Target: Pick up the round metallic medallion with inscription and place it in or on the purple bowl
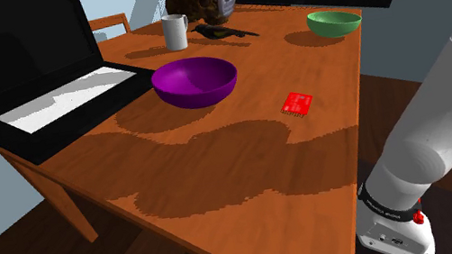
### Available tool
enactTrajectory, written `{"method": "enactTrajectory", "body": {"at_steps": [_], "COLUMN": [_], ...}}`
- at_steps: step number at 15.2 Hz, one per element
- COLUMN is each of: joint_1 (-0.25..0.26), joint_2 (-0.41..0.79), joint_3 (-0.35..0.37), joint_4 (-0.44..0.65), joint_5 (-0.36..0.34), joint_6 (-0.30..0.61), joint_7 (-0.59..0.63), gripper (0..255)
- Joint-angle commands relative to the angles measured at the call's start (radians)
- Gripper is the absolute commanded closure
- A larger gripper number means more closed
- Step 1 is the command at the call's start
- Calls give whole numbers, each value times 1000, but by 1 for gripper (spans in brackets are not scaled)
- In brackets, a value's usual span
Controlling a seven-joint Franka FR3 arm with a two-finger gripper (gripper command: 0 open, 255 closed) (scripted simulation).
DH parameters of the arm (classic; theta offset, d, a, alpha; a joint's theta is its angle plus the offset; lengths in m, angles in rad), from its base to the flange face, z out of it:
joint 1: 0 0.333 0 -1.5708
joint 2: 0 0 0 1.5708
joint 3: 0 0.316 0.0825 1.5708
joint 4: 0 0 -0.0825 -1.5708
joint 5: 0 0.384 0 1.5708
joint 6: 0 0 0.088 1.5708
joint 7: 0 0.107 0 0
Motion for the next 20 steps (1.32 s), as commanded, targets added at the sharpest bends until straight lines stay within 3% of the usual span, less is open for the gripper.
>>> {"method": "enactTrajectory", "body": {"at_steps": [1, 8, 16, 20], "joint_1": [20, 96, 187, 182], "joint_2": [-18, -61, -37, -80], "joint_3": [21, 112, 228, 219], "joint_4": [-13, -43, 8, -100], "joint_5": [2, 9, -1, 14], "joint_6": [-4, -13, -37, 30], "joint_7": [41, 211, 416, 404], "gripper": [255, 255, 255, 255]}}
